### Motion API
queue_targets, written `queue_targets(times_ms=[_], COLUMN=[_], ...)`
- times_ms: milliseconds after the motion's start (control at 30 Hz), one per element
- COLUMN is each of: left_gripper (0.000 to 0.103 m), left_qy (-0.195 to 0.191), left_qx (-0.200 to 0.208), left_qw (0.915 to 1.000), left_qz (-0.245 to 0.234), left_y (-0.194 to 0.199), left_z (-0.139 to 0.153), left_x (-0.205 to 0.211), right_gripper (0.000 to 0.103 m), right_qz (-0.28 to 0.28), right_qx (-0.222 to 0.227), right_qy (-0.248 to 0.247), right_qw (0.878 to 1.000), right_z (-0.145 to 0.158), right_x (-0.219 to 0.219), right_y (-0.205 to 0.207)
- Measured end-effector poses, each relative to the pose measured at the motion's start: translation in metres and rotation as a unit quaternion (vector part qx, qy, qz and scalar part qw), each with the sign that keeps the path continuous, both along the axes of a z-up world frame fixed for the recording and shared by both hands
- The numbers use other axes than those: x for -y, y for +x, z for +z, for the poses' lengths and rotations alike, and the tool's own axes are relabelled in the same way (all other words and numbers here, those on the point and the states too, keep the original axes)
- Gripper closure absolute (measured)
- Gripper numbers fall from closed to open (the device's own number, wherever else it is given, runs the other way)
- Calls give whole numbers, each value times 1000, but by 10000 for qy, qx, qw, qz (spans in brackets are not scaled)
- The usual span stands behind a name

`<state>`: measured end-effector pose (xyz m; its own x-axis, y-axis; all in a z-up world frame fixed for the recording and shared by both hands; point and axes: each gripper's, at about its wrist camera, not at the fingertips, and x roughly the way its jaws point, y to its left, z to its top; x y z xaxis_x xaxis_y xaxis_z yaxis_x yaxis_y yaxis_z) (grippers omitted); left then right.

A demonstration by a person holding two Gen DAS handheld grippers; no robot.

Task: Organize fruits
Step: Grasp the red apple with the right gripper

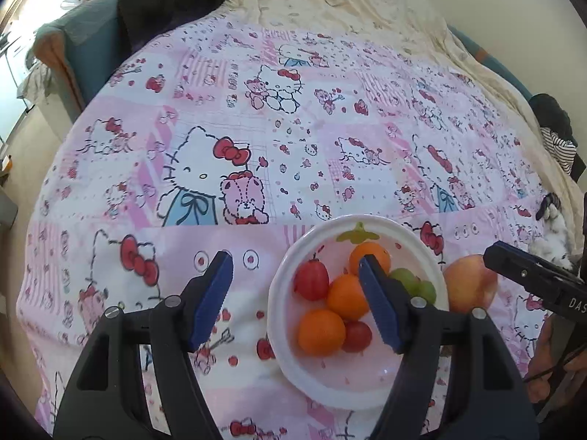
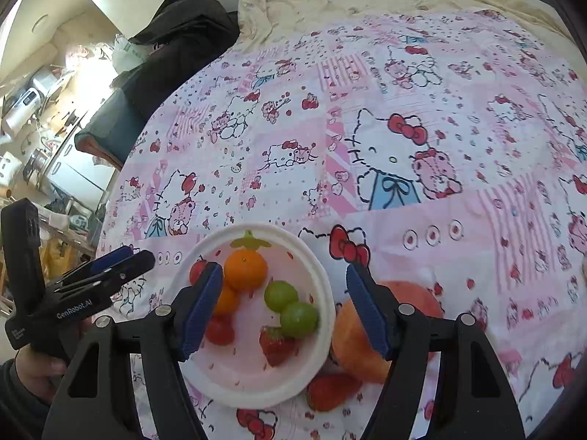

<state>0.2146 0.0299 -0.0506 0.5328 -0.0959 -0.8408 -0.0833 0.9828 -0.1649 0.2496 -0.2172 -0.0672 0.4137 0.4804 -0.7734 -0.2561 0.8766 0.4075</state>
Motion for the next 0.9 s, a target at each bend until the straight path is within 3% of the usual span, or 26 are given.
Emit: queue_targets(times_ms=[233,367,467,633,900], left_gripper=[35,35,35,35,35], left_qy=[55,66,119,222,326], left_qx=[245,228,194,134,-3], left_qw=[9996,9993,9991,9985,9983], left_qz=[-131,-293,-371,-477,-486], left_y=[-33,-50,-60,-70,-62], left_z=[18,18,15,8,-5], left_x=[13,23,29,36,39], right_gripper=[30,20,18,18,13], right_qz=[-325,-771,-914,-926,-972], right_qx=[-104,-411,-748,-1229,-1486], right_qy=[-201,-292,-226,43,-347], right_qw=[9992,9957,9927,9881,9835], right_z=[3,-7,-22,-45,-72], right_x=[26,52,62,60,44], right_y=[-30,-34,-30,-22,-2])
